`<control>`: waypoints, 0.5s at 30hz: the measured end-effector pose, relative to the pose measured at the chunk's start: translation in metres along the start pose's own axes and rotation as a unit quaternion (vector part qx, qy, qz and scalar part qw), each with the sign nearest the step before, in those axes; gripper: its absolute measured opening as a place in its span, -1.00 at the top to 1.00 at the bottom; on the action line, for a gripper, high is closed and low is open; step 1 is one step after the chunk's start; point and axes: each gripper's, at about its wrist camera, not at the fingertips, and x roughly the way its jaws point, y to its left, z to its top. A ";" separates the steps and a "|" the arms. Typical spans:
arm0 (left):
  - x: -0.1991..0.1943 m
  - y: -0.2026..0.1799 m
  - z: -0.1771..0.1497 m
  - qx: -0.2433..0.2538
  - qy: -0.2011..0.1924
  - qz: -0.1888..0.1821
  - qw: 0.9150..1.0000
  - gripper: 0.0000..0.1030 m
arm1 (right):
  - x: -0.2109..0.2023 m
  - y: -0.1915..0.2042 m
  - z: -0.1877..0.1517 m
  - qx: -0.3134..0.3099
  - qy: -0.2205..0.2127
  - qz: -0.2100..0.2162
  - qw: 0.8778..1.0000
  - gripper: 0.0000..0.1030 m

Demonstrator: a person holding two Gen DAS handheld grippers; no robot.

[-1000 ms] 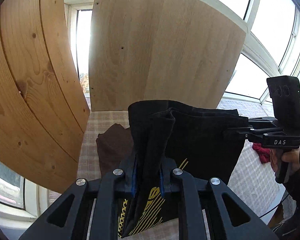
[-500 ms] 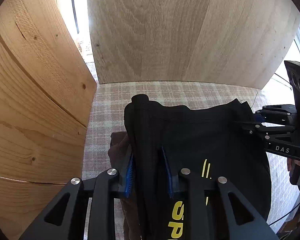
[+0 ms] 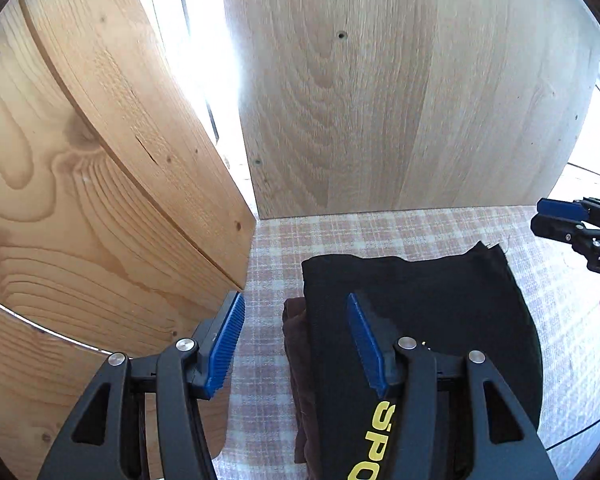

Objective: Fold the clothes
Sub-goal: 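Lift the trouser bundle with both grippers and lay it on the brown garment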

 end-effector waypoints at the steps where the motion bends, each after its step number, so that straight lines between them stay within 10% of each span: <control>1: -0.006 -0.003 0.000 0.007 -0.004 -0.009 1.000 0.00 | 0.002 0.007 -0.002 -0.006 0.007 0.013 1.000 0.28; 15: 0.075 -0.006 -0.007 0.003 0.089 -0.030 0.996 -0.09 | 0.073 0.007 -0.030 -0.015 0.096 -0.031 0.995 0.29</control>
